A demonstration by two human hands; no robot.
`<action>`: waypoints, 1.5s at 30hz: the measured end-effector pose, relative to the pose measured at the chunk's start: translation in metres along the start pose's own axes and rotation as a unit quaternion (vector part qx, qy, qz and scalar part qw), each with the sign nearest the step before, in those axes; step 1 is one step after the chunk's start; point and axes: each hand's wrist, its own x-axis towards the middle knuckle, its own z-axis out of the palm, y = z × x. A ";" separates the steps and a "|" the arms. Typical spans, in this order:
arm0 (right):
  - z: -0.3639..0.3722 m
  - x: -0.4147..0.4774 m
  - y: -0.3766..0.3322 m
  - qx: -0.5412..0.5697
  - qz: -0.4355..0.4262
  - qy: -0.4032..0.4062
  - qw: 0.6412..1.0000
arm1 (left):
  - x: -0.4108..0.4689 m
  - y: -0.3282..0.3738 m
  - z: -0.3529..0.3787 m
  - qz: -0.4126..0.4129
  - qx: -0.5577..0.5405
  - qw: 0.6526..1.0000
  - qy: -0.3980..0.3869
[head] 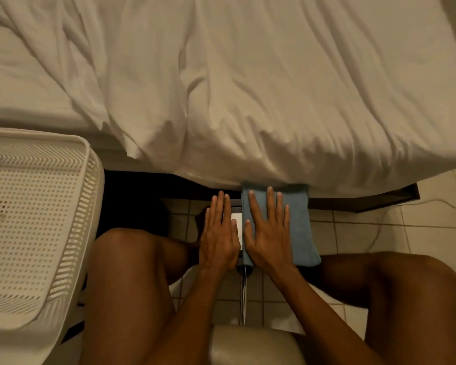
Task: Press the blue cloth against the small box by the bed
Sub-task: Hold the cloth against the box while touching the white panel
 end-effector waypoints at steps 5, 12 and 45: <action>0.007 -0.050 0.000 0.001 -0.017 -0.009 1.000 | -0.002 0.002 -0.003 -0.015 -0.018 1.000 -0.001; 0.004 -0.013 -0.004 0.001 -0.004 -0.004 1.000 | 0.001 0.000 0.001 -0.012 -0.011 1.000 0.003; 0.006 -0.043 0.031 0.039 0.081 0.019 0.996 | 0.002 0.023 0.010 0.028 0.093 0.994 -0.042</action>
